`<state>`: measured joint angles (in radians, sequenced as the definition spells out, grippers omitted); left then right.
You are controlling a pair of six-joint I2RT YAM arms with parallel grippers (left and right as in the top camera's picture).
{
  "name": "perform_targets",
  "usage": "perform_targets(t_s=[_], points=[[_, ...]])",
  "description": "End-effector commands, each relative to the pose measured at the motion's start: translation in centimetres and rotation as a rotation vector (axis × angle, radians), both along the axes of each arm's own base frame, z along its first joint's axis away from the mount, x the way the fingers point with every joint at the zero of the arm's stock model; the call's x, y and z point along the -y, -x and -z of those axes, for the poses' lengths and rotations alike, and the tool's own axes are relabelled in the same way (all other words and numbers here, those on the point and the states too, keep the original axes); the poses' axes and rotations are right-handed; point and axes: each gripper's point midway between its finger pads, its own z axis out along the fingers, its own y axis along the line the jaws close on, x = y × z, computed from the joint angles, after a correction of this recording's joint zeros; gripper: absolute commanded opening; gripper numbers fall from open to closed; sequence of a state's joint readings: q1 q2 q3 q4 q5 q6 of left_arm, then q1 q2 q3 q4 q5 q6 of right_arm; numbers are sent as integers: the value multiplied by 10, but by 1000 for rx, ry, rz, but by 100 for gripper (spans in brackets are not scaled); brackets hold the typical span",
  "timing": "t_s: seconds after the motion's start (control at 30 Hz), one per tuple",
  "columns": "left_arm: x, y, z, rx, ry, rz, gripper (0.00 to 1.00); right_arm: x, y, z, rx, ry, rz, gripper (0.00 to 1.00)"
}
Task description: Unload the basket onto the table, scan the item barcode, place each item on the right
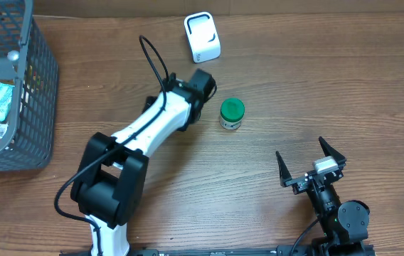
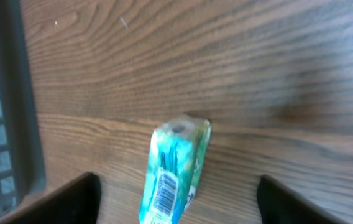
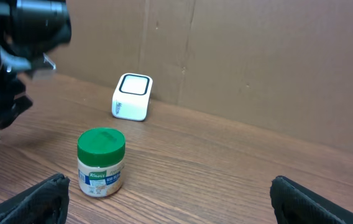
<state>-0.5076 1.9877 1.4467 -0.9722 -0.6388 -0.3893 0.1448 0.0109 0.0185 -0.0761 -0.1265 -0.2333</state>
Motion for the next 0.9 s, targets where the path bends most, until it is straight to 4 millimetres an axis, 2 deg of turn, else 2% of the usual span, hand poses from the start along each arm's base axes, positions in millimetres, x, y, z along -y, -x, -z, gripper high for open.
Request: perform_targets(t_s=[0.0, 0.1, 0.33, 0.6, 0.73, 0.8, 0.87], points=[[9, -16, -28, -78, 204, 67, 91, -1, 0, 3, 1, 0, -4, 100], [10, -9, -19, -201, 277, 185, 100, -1, 0, 3, 1, 0, -4, 100], [-12, 10, 9, -289, 290, 153, 100, -1, 0, 3, 1, 0, -4, 100], [-13, 20, 50, -287, 301, 174, 97, -1, 0, 3, 1, 0, -4, 100], [-19, 20, 61, -258, 314, 133, 93, -1, 0, 3, 1, 0, -4, 100], [-24, 17, 62, -236, 326, 93, 84, -1, 0, 3, 1, 0, -4, 100], [-27, 15, 62, -229, 329, 80, 66, -1, 0, 3, 1, 0, -4, 100]])
